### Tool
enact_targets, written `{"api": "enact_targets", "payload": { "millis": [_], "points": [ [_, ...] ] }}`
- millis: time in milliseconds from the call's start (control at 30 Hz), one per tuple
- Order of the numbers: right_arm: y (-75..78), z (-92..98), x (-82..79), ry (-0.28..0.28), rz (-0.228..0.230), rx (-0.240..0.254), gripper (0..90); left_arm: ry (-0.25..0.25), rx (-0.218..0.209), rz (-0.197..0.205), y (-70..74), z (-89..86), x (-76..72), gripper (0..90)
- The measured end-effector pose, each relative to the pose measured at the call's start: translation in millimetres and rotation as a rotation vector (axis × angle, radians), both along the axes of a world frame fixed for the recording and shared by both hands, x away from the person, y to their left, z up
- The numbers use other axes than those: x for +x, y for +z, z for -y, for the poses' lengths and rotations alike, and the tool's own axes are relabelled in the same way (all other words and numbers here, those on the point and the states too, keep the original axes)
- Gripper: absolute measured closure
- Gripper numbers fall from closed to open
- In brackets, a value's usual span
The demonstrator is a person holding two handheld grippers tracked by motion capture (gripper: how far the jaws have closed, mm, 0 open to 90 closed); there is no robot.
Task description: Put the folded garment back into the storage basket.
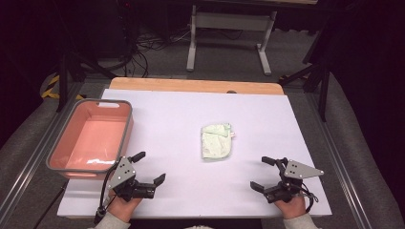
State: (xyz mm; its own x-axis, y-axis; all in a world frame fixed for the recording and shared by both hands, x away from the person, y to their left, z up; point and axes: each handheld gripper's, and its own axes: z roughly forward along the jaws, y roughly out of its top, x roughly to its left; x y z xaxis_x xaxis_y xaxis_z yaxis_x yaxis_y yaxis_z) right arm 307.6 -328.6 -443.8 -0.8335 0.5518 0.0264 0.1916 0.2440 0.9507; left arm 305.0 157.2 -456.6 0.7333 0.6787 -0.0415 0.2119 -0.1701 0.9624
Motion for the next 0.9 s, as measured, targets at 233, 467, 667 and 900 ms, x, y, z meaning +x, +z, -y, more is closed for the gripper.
{"api": "enact_targets", "payload": {
  "millis": [233, 467, 667, 900],
  "points": [
    [-0.6, -1.0, 0.3, 0.0, -0.002, 0.003, 0.0, 0.0, 0.001, -0.003, 2.7, 2.9, -1.0, 0.1],
    [-1.7, -1.6, 2.0, 0.002, -0.014, -0.004, 0.0, -0.045, 0.035, -0.004, 7.1, 7.2, 0.7, 4.2],
    [-2.4, -1.5, 2.6, -0.004, -0.017, -0.002, 0.0, -0.068, 0.018, -0.016, 12.1, 10.9, 5.5, 6.3],
    [-4.0, -1.7, 5.3, -0.007, -0.025, -0.005, 0.0, -0.12, 0.057, -0.007, 23.7, 22.1, 9.9, 7.1]
  ]
}}
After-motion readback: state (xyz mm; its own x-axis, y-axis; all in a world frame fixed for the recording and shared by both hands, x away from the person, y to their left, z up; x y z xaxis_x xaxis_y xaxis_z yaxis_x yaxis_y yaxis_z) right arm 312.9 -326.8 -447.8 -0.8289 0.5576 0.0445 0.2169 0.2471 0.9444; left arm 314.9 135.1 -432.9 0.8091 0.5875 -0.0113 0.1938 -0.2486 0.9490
